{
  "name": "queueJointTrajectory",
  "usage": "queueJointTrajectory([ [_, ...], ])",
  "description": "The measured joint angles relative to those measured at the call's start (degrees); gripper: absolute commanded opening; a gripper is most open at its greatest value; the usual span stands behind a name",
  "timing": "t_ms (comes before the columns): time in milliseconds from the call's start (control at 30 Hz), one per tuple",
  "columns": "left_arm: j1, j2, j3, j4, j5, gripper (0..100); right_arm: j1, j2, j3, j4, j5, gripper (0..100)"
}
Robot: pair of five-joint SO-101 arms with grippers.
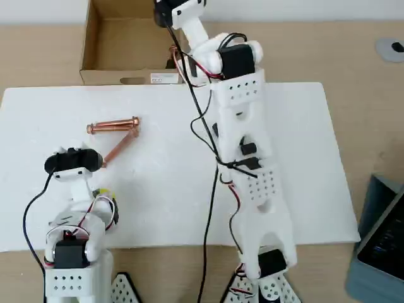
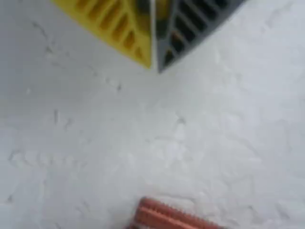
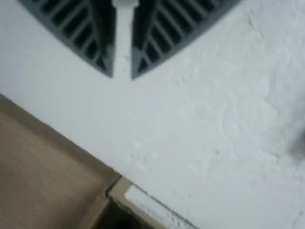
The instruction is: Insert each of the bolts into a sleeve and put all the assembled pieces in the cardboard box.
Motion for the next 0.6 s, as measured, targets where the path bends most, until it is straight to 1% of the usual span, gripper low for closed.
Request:
queueJointTrajectory([
  [400,0.00,0.00,0.00,0.00,0.00,0,0.18,-24.62,37.98,0.00,0.26,2.6],
  [600,0.00,0.00,0.00,0.00,0.00,0,0.53,-27.60,53.36,0.00,0.26,2.6],
])
